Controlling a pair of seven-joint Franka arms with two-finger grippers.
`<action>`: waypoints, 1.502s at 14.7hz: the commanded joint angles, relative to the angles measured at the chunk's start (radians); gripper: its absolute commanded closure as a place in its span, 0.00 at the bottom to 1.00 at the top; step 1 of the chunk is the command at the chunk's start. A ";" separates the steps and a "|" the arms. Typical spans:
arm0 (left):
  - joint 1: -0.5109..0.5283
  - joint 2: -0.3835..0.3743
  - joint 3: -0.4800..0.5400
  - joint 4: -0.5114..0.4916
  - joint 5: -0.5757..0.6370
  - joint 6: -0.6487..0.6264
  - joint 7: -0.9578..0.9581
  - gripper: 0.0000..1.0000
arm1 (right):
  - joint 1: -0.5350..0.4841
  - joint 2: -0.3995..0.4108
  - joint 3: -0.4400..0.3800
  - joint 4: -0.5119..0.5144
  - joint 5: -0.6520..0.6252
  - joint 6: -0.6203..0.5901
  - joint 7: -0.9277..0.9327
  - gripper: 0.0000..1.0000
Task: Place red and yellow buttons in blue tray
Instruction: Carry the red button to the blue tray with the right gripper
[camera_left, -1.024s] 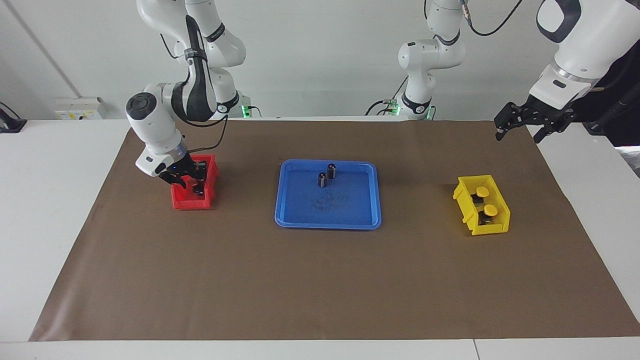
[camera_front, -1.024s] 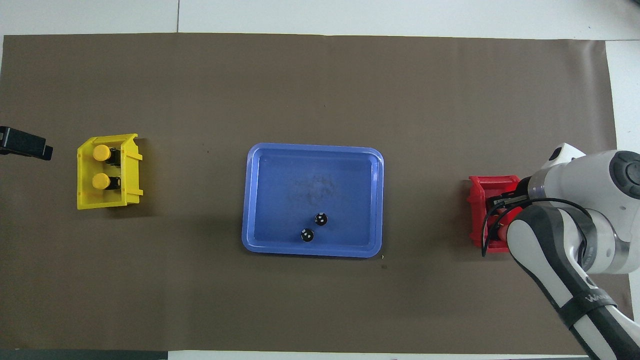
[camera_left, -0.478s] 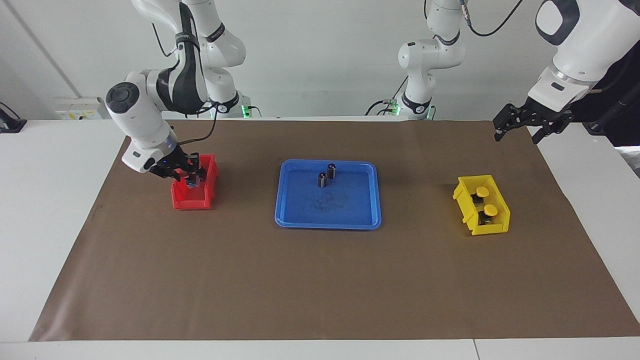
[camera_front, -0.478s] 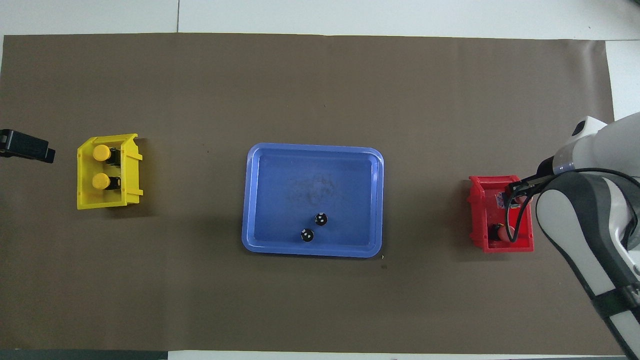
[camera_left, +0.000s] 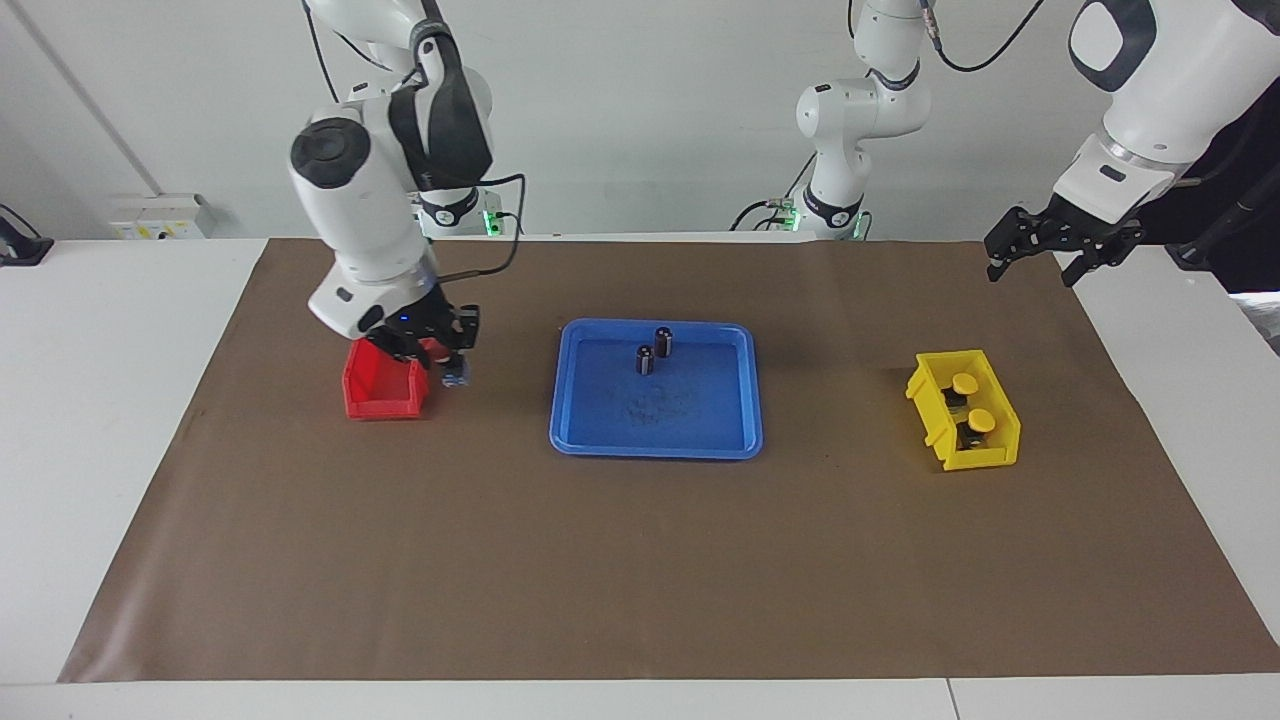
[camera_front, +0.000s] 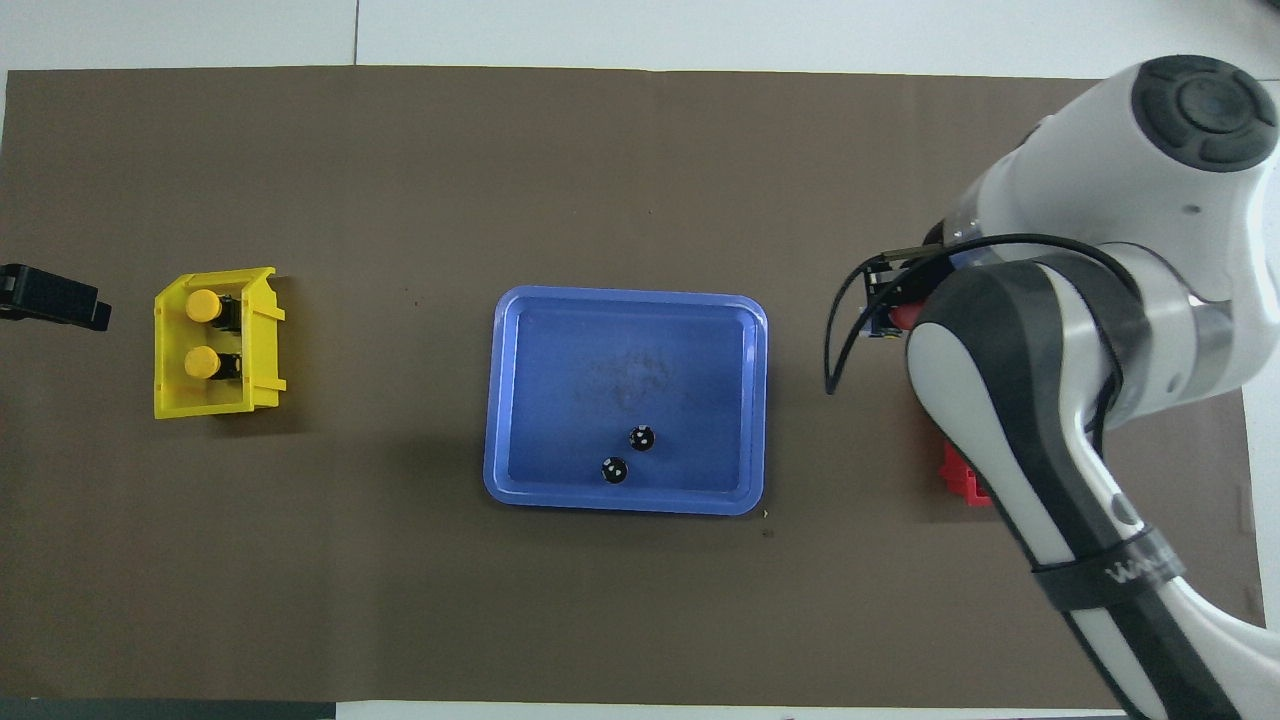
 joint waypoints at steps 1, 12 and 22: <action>0.004 -0.034 0.005 -0.043 -0.018 0.027 0.007 0.00 | 0.109 0.204 -0.005 0.196 0.021 0.006 0.178 0.80; 0.009 -0.064 0.005 -0.118 -0.018 0.098 0.005 0.00 | 0.280 0.233 -0.005 -0.026 0.013 0.288 0.336 0.72; 0.029 0.144 0.011 -0.305 -0.018 0.595 -0.006 0.31 | 0.161 0.132 -0.020 0.097 -0.057 0.082 0.217 0.31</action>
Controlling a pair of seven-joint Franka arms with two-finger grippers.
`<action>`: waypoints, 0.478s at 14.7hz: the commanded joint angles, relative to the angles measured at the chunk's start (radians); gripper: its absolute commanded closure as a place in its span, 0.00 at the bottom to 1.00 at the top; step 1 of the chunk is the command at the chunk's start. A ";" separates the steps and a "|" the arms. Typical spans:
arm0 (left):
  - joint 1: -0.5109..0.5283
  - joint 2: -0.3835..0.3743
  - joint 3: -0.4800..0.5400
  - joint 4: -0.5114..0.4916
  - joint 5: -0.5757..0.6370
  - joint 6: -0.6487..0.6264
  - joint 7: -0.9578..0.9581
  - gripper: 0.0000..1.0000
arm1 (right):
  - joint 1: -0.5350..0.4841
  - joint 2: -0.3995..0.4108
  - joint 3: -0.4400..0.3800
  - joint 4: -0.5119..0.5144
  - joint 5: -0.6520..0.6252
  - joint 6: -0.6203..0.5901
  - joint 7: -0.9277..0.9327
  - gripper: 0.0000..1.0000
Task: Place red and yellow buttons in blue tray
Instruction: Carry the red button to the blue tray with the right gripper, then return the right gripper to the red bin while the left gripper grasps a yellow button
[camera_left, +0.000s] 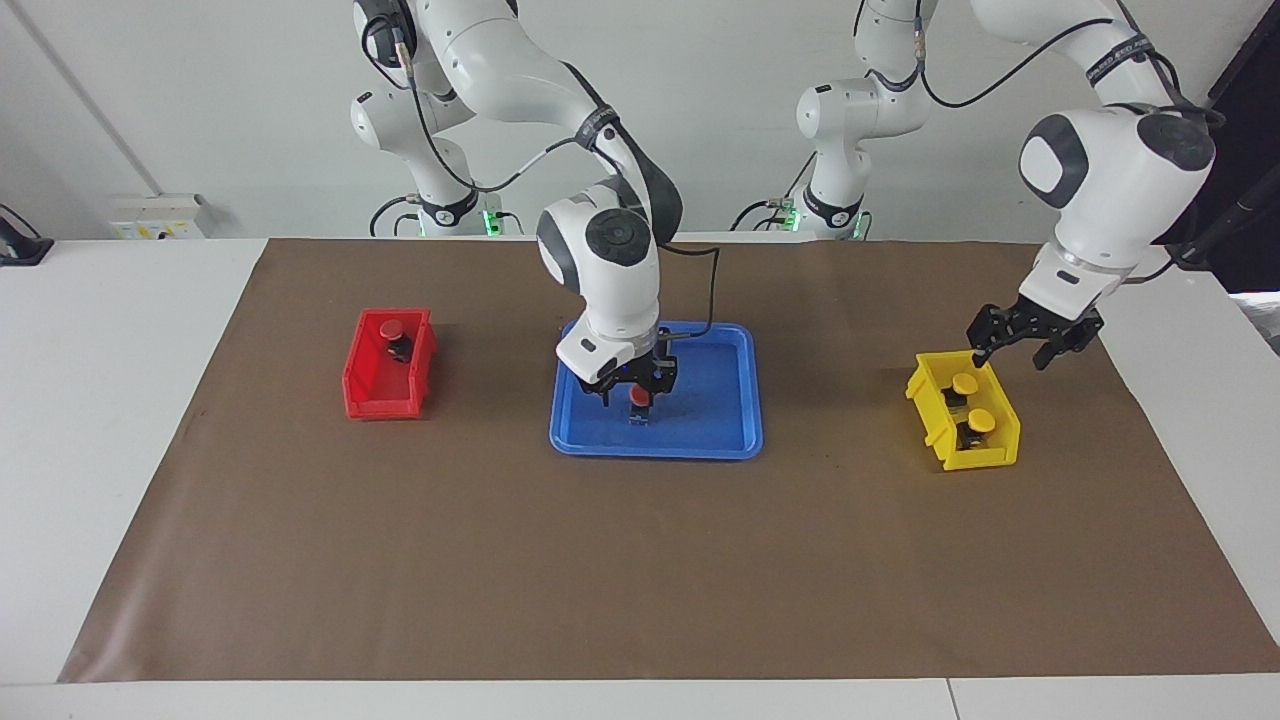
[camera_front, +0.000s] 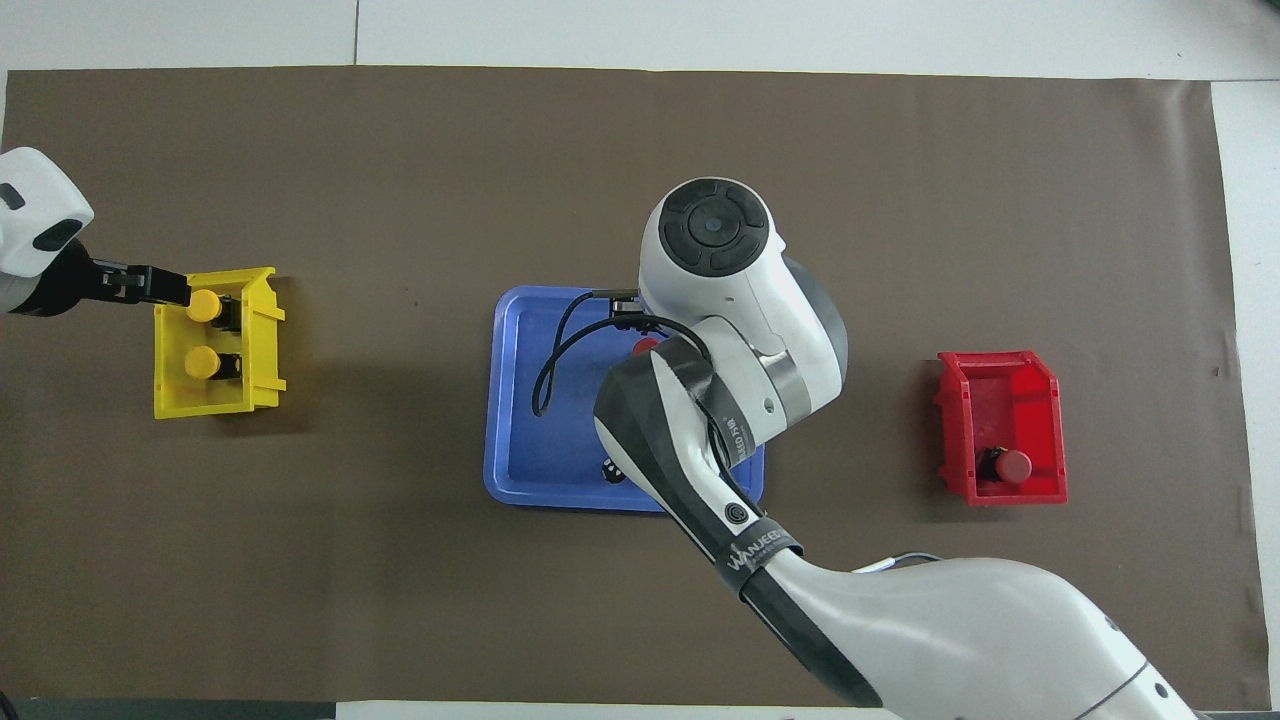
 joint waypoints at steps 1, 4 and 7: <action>0.007 0.056 0.001 0.003 -0.018 0.075 -0.003 0.36 | -0.129 -0.158 0.010 -0.077 -0.025 -0.102 -0.175 0.31; 0.019 0.093 0.002 -0.006 -0.018 0.106 -0.001 0.40 | -0.306 -0.443 0.012 -0.386 -0.023 -0.094 -0.410 0.31; 0.021 0.101 0.002 -0.028 -0.018 0.120 -0.001 0.41 | -0.471 -0.619 0.010 -0.628 -0.017 -0.079 -0.629 0.32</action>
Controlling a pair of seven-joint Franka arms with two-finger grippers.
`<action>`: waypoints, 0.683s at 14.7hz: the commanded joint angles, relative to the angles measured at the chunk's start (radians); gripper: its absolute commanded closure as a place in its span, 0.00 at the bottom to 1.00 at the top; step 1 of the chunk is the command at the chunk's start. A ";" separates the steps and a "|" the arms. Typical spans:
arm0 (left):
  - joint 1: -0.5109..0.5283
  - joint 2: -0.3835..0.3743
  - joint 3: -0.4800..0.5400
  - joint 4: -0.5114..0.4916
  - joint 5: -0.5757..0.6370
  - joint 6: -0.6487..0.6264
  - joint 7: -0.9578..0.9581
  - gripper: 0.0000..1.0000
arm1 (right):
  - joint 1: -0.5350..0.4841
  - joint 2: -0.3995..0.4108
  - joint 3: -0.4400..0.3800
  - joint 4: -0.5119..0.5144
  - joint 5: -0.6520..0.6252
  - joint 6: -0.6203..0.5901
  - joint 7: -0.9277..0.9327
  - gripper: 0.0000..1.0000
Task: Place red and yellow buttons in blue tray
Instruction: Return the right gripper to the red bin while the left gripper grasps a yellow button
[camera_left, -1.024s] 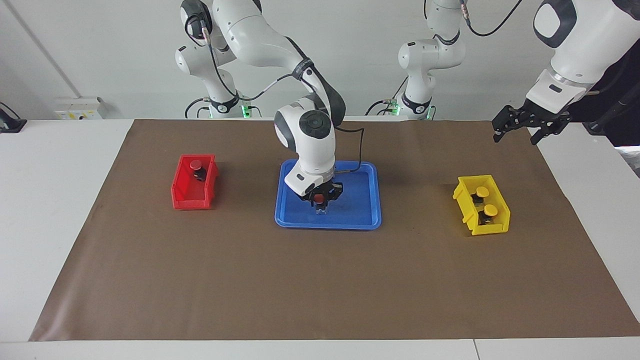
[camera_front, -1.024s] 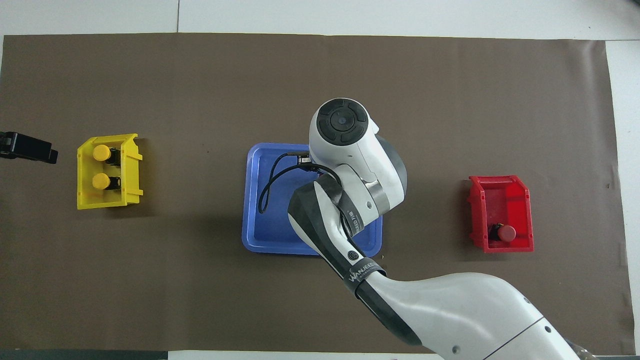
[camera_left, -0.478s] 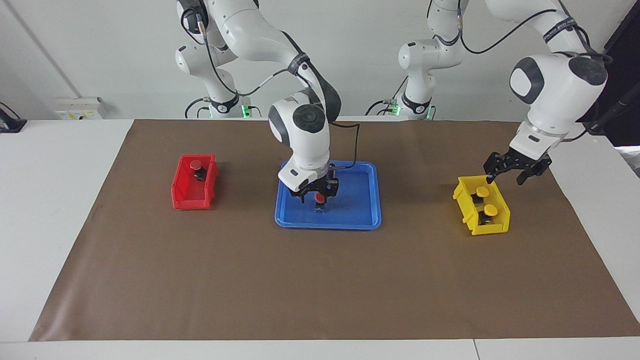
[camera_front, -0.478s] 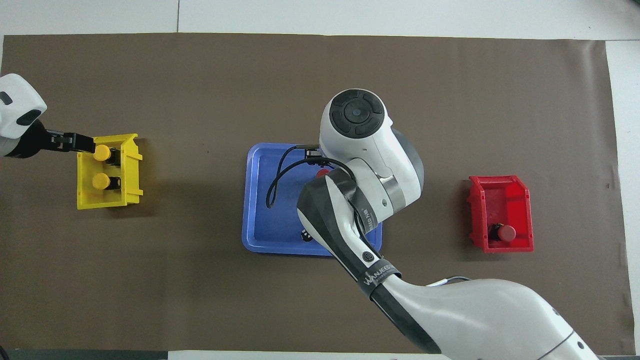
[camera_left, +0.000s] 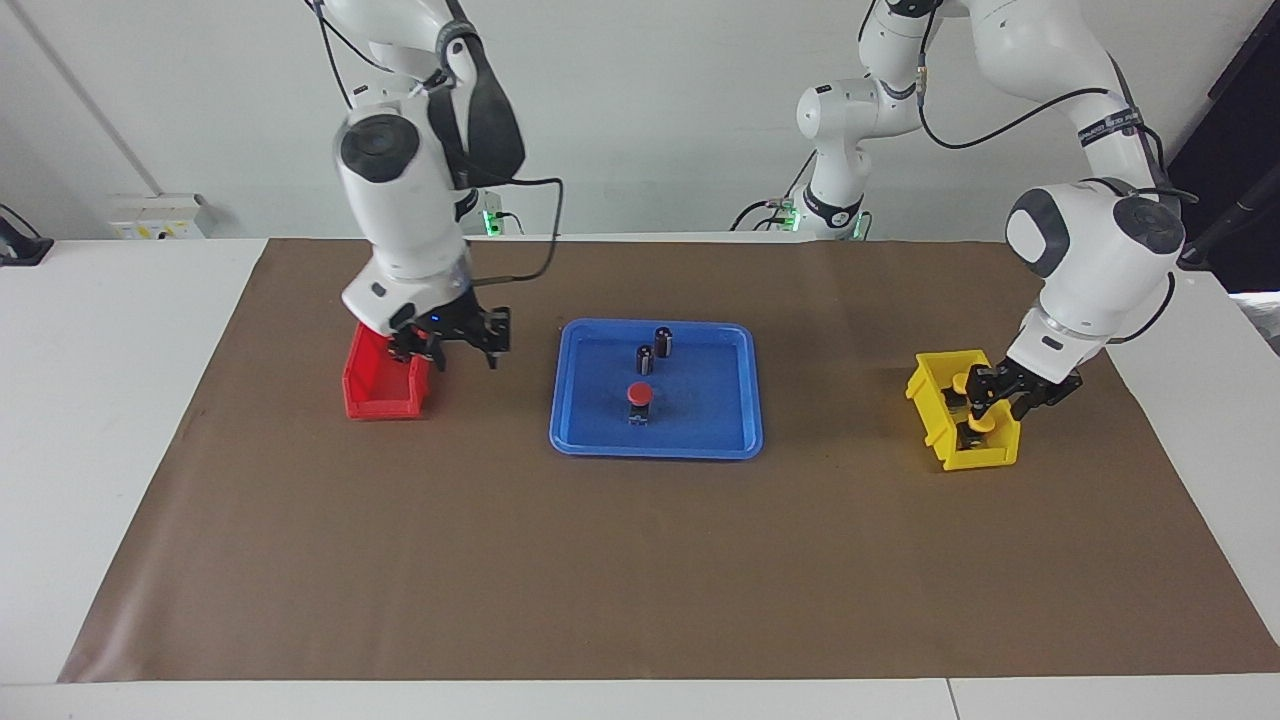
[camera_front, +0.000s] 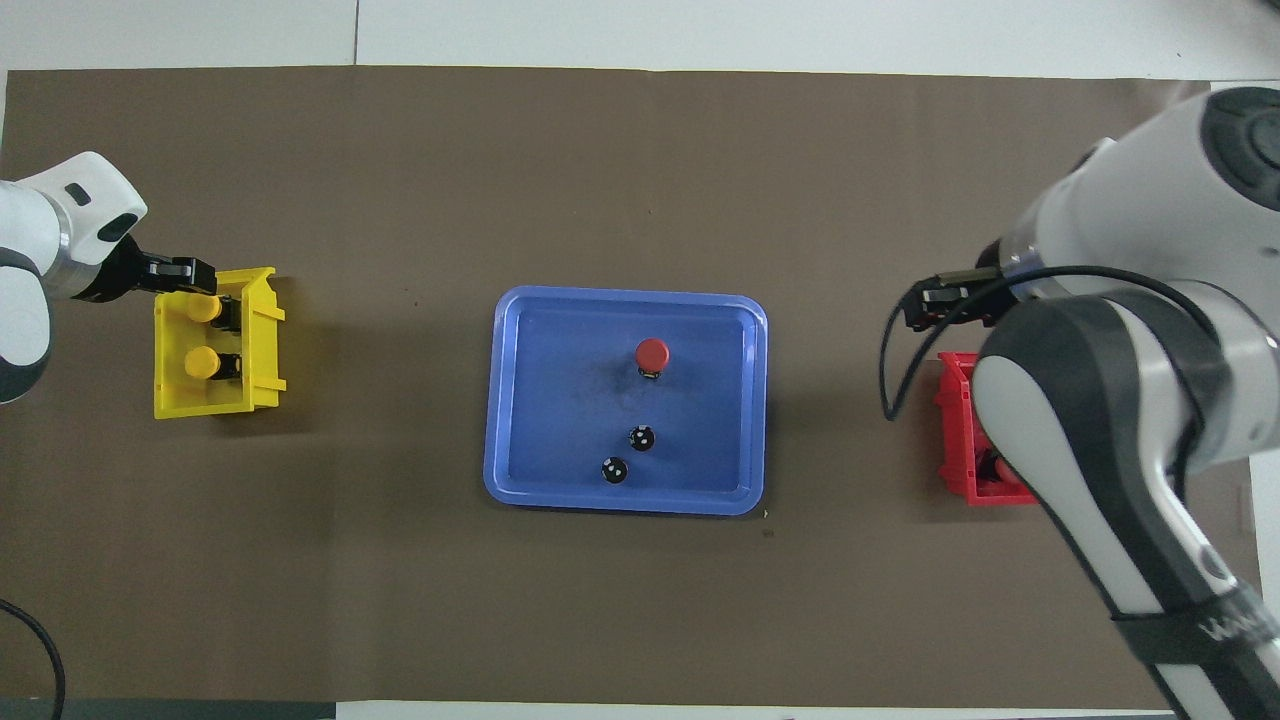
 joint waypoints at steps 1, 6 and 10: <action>0.005 -0.003 -0.001 -0.036 -0.018 0.043 0.001 0.41 | -0.129 -0.181 0.018 -0.285 0.005 0.073 -0.161 0.33; 0.016 0.000 -0.001 -0.102 -0.018 0.123 0.001 0.41 | -0.174 -0.210 0.018 -0.459 0.011 0.222 -0.162 0.37; 0.021 0.000 -0.001 -0.111 -0.018 0.122 0.000 0.55 | -0.170 -0.183 0.018 -0.525 0.011 0.347 -0.156 0.37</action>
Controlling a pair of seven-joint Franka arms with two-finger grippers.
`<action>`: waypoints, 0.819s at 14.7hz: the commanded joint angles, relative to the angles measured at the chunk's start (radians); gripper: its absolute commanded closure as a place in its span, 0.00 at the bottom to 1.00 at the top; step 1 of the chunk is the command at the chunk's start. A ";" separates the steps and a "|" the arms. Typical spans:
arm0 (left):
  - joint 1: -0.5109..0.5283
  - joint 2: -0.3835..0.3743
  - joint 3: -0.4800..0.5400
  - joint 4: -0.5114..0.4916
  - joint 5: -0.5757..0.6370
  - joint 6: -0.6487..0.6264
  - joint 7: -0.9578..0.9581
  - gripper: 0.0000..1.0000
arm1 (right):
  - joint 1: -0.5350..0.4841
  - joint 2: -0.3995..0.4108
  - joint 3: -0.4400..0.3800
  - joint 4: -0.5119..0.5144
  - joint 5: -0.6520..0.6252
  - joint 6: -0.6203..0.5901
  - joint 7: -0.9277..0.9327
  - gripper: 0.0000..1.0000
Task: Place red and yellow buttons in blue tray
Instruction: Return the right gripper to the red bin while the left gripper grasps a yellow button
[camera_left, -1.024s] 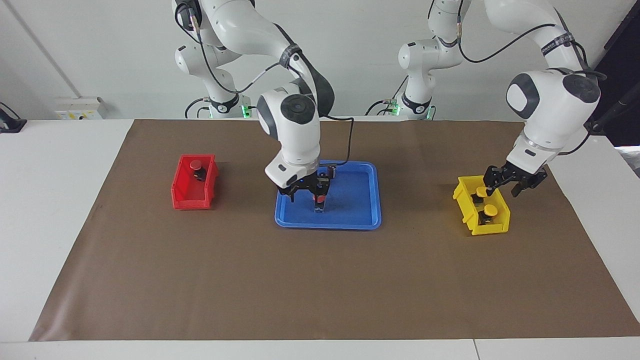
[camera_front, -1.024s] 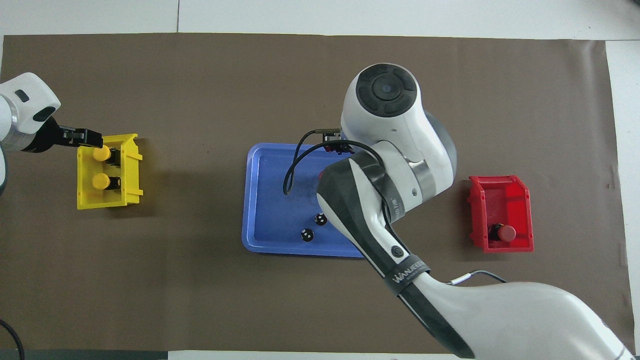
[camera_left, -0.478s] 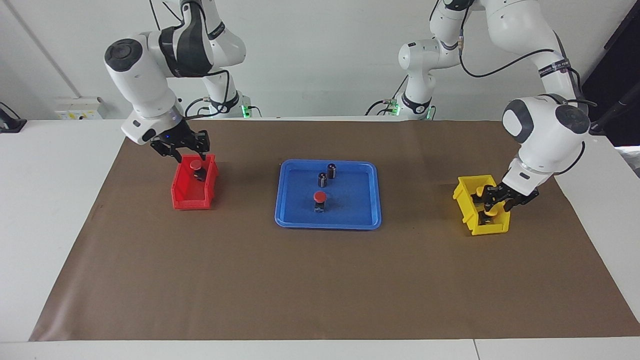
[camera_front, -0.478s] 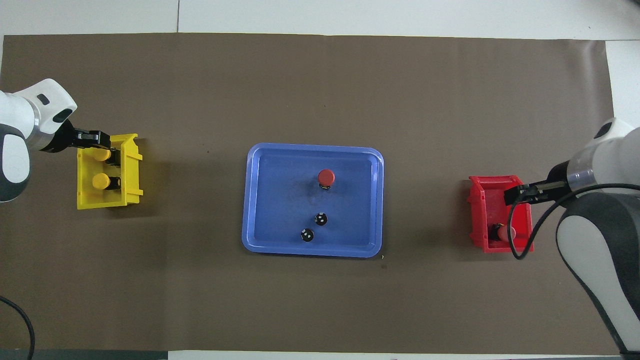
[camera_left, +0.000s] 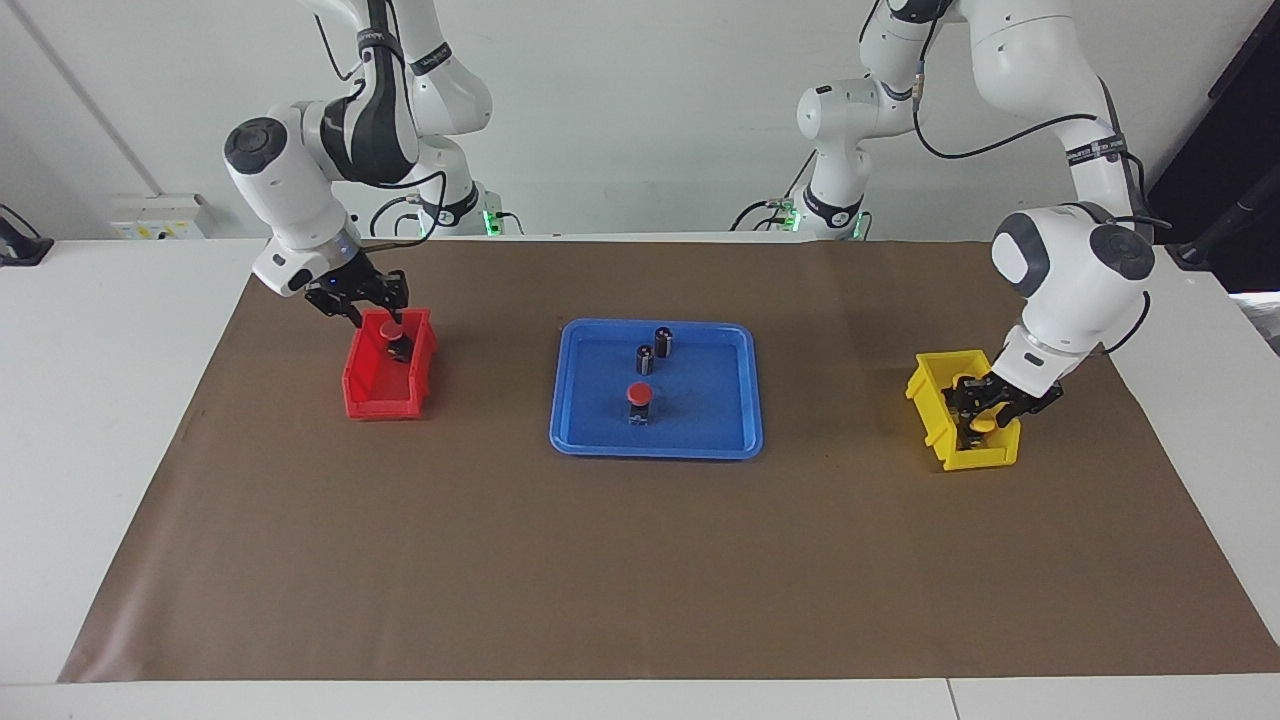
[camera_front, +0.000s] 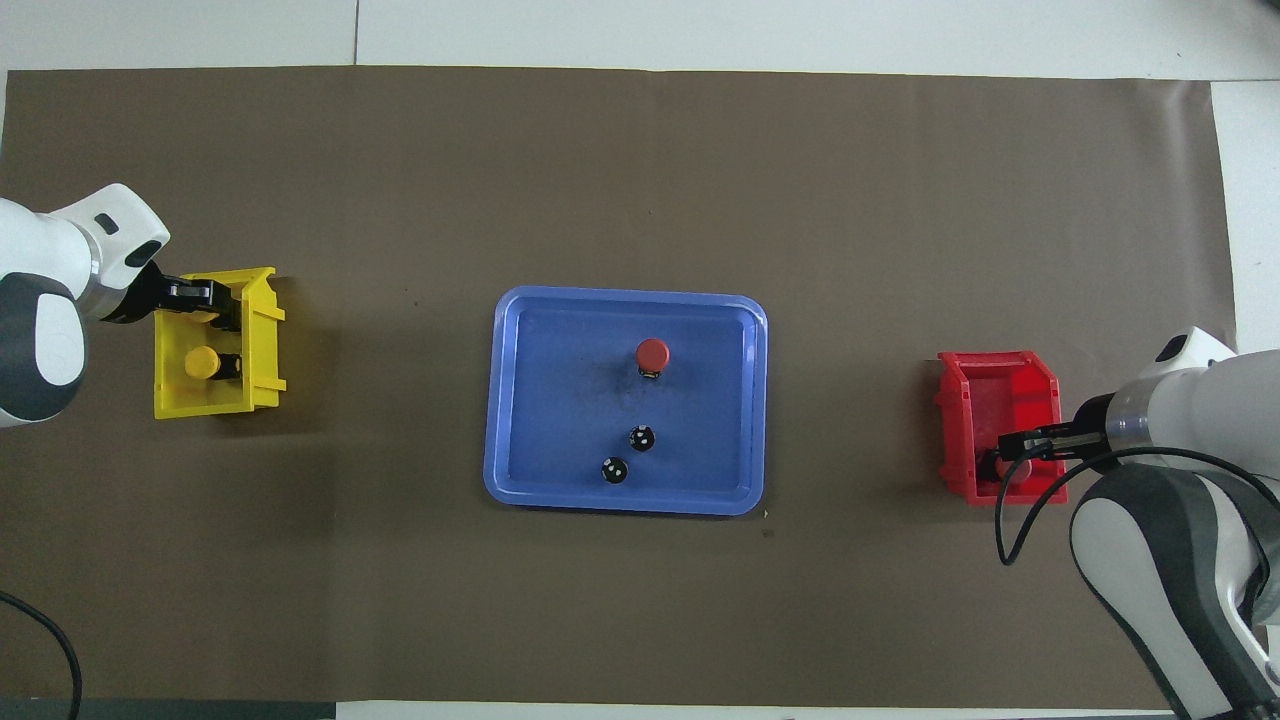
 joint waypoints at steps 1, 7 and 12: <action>0.007 -0.010 -0.002 -0.021 -0.018 0.027 0.001 0.69 | -0.003 0.003 0.004 -0.038 0.009 0.052 0.011 0.37; -0.007 0.012 0.000 0.183 -0.010 -0.184 -0.010 0.93 | 0.011 0.016 0.004 -0.065 0.007 0.099 -0.001 0.37; -0.009 0.006 0.001 0.410 -0.009 -0.401 -0.050 0.93 | 0.000 0.015 0.003 -0.081 0.007 0.118 -0.040 0.37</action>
